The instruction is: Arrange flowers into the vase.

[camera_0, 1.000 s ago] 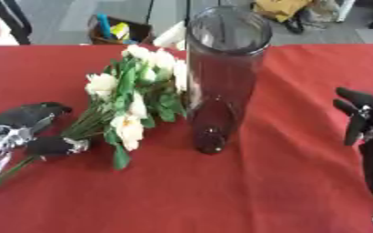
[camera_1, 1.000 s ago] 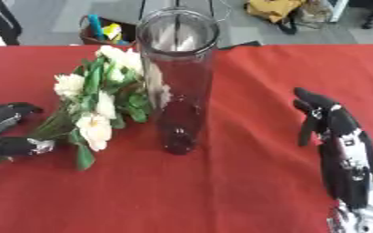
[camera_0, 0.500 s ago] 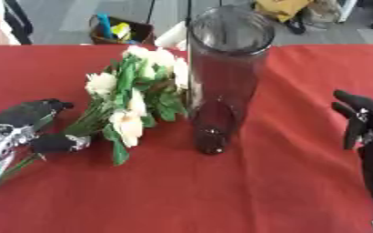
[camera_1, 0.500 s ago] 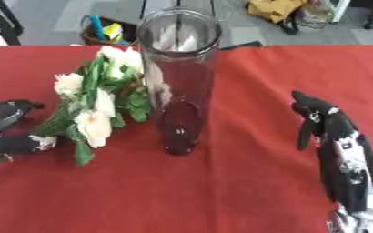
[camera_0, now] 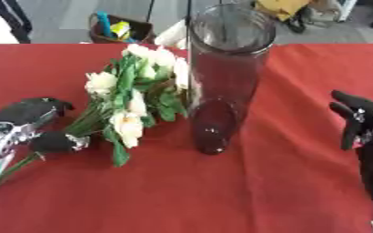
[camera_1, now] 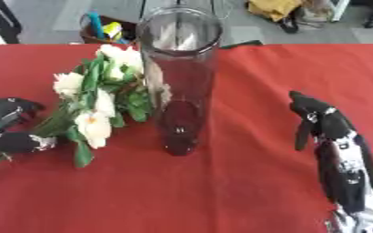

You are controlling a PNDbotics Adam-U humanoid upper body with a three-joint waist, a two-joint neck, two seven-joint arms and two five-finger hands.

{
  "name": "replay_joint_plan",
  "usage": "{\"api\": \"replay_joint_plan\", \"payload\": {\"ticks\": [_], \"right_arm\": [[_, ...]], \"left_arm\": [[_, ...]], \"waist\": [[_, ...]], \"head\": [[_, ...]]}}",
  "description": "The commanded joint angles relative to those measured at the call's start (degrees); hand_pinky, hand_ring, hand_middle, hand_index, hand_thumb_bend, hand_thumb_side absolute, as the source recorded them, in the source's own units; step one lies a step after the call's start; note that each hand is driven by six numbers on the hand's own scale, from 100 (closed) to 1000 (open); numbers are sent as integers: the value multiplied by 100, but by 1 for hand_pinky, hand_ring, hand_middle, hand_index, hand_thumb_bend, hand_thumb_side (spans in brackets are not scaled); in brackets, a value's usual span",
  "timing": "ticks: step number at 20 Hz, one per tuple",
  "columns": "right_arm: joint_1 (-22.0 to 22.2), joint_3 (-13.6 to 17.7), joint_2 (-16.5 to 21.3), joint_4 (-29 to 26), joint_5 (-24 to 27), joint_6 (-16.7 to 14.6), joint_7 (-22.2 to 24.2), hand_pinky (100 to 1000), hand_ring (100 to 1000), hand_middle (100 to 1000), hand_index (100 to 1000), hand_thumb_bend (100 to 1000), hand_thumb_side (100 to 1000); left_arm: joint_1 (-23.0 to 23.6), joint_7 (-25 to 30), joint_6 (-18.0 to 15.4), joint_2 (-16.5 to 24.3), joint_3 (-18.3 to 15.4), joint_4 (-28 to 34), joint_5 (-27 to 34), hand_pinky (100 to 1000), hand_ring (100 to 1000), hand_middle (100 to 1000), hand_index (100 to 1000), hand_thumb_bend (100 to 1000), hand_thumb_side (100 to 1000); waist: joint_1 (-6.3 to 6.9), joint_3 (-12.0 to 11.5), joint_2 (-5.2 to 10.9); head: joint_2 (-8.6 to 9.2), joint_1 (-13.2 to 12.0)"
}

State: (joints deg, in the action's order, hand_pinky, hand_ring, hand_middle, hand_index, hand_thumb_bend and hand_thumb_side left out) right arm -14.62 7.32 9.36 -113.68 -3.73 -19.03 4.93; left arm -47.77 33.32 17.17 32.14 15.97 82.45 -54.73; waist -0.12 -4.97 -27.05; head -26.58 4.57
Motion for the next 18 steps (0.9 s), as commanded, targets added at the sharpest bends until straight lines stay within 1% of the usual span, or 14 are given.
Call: {"api": "replay_joint_plan", "payload": {"ticks": [1,2,4,9,13,18], "right_arm": [[-34,-25,23,-91,-50,11,29,912,920,262,804,100,1000],[-33,-29,22,-91,-53,15,36,913,920,261,803,100,1000],[-30,-30,23,-91,-55,18,42,913,920,260,803,100,1000],[-31,-47,25,-91,-52,55,79,916,922,258,804,100,1000],[-32,-50,19,-91,-52,90,105,917,922,257,804,100,1000],[-34,-41,9,-91,-52,104,110,918,923,256,805,100,1000]], "left_arm": [[37,-18,25,-48,52,-79,138,369,359,616,844,479,755],[37,-26,35,-43,60,-70,157,341,335,569,804,445,726],[29,-65,53,-28,67,-15,153,374,366,593,813,434,701],[-7,-102,20,-11,111,147,44,388,387,608,807,429,656],[-37,-68,44,-46,139,181,63,355,354,588,800,411,589],[-71,3,148,-111,153,143,198,327,330,541,765,333,514]], "waist": [[-19,-5,75],[-21,-9,75],[-22,-16,78],[-5,-25,83],[4,-16,88],[11,8,87]], "head": [[83,-17],[86,-17],[86,-15],[79,-15],[92,-12],[108,-13]]}}
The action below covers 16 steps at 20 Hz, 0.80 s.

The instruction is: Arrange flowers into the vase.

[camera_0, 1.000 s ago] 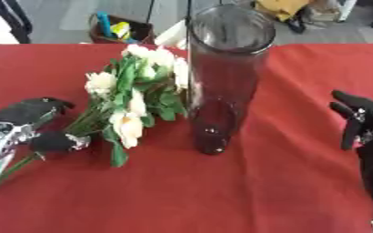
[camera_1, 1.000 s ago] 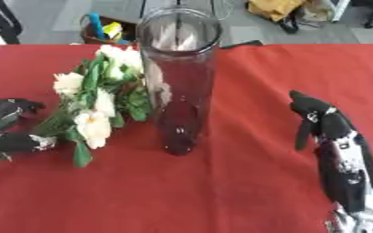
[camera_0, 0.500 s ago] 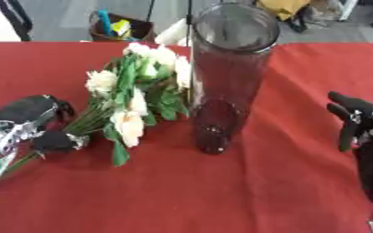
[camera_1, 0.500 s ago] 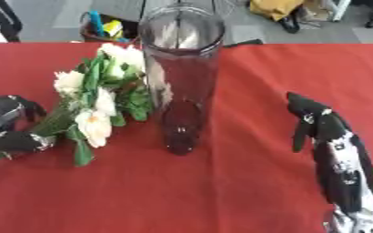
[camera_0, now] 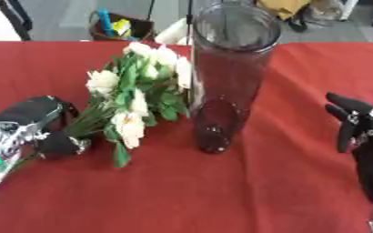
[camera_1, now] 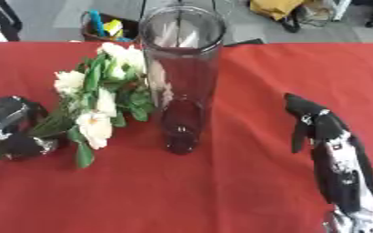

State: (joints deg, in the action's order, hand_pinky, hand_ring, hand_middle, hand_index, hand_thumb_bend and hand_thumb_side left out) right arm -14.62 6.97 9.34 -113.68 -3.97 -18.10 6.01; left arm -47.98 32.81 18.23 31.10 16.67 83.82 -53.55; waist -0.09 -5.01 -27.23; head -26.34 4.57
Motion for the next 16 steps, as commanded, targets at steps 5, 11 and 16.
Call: {"api": "replay_joint_plan", "payload": {"ticks": [5,11,16], "right_arm": [[-34,-3,2,-91,-40,35,10,921,924,253,806,100,1000],[-44,-2,-14,-91,-64,65,28,923,925,250,807,100,1000],[-43,-8,-23,-91,-81,84,43,925,926,249,807,100,1000]], "left_arm": [[-56,46,163,-24,80,50,161,281,277,492,717,274,487],[-60,-78,332,-45,83,19,187,217,207,428,646,100,412],[-72,-99,476,-33,39,81,211,132,123,379,592,100,400]], "waist": [[21,21,100],[37,50,80],[46,52,78]], "head": [[83,1],[104,1],[81,10]]}}
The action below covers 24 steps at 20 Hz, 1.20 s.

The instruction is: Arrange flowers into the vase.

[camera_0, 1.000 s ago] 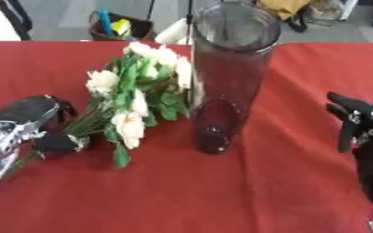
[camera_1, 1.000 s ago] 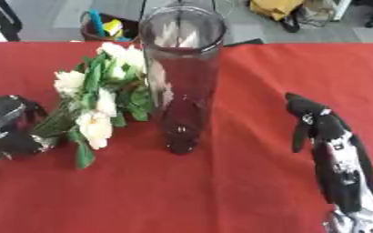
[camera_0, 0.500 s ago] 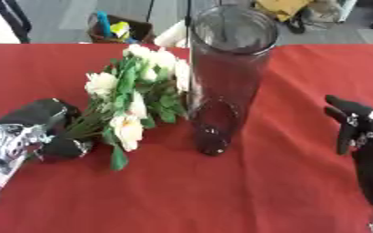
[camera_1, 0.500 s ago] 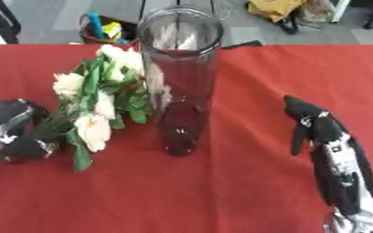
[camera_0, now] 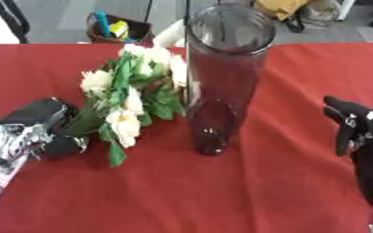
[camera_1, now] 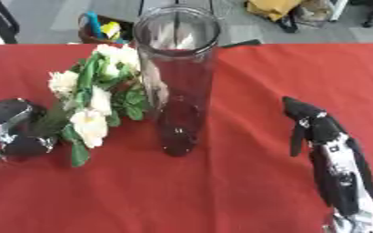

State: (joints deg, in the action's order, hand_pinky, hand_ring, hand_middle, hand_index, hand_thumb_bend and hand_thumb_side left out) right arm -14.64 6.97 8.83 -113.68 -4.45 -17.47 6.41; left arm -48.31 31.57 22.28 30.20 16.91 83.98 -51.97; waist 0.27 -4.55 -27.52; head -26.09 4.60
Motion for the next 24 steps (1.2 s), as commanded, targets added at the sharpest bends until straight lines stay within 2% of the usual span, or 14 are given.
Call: {"api": "replay_joint_plan", "payload": {"ticks": [1,6,9,12,17,23,24], "right_arm": [[-41,-11,29,-91,-32,27,7,925,926,248,808,100,1000],[-35,-8,27,-91,-28,36,15,927,926,247,808,100,1000],[-31,-10,23,-91,-24,36,23,927,926,247,808,100,1000],[-27,-6,24,-91,-18,40,29,927,926,246,808,100,1000],[-19,0,29,-91,-4,47,36,928,926,245,809,100,1000],[-15,7,13,-91,-1,56,49,929,926,244,809,100,1000],[-15,8,12,-91,0,53,48,929,926,243,809,100,1000]], "left_arm": [[-42,43,86,72,17,73,44,110,105,355,569,100,396],[-30,113,143,116,22,74,-7,100,100,217,438,100,384],[-26,89,184,129,17,78,-63,100,100,177,395,100,378],[-22,56,227,158,10,98,-160,100,100,101,291,100,398],[-18,-63,340,196,-22,116,-320,100,100,100,172,100,482],[-2,-177,407,171,-36,17,-345,100,100,100,136,100,573],[0,-193,413,169,-41,5,-337,100,100,100,128,100,611]], "waist": [[12,3,109],[11,7,117],[7,8,119],[10,7,128],[16,8,144],[6,13,144],[4,13,143]], "head": [[55,5],[69,2],[74,3],[66,7],[58,6],[73,14],[72,15]]}}
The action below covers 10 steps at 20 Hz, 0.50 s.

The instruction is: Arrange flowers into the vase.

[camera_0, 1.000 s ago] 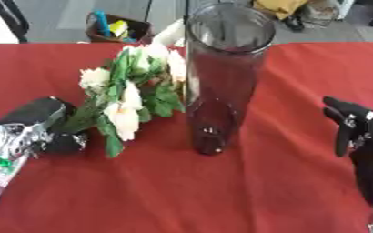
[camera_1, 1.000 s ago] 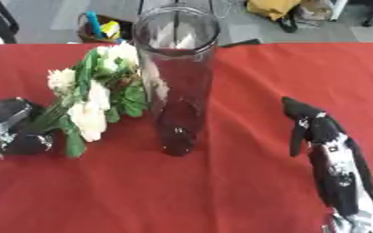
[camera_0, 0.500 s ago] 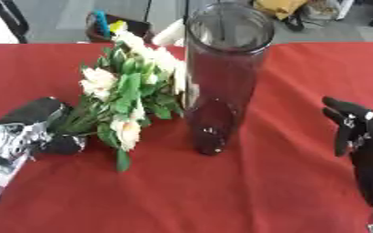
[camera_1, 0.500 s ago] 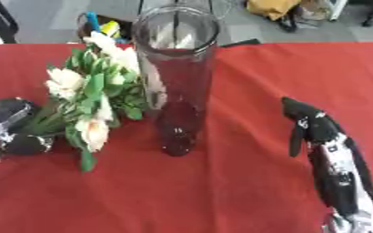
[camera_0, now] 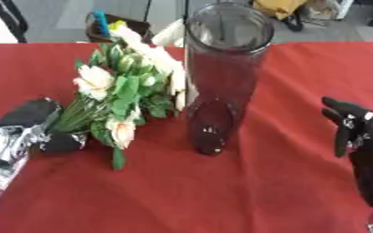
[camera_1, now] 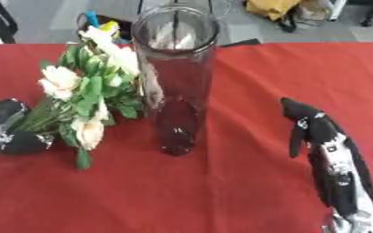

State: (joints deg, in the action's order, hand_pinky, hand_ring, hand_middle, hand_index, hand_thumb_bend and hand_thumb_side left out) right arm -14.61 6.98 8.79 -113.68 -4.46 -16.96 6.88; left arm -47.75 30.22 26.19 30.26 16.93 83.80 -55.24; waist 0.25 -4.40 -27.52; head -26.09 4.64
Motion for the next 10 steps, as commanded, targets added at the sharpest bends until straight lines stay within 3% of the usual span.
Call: {"api": "replay_joint_plan", "payload": {"ticks": [1,10], "right_arm": [[-17,7,16,-91,1,1,4,929,927,243,810,100,1000],[-6,-5,10,-91,-12,16,38,931,927,241,810,100,1000]], "left_arm": [[-51,-84,40,160,-59,17,4,100,100,100,124,100,628],[-5,-165,141,272,-154,259,479,100,100,100,117,100,744]], "waist": [[2,-5,143],[-14,-56,145]], "head": [[70,13],[41,34]]}}
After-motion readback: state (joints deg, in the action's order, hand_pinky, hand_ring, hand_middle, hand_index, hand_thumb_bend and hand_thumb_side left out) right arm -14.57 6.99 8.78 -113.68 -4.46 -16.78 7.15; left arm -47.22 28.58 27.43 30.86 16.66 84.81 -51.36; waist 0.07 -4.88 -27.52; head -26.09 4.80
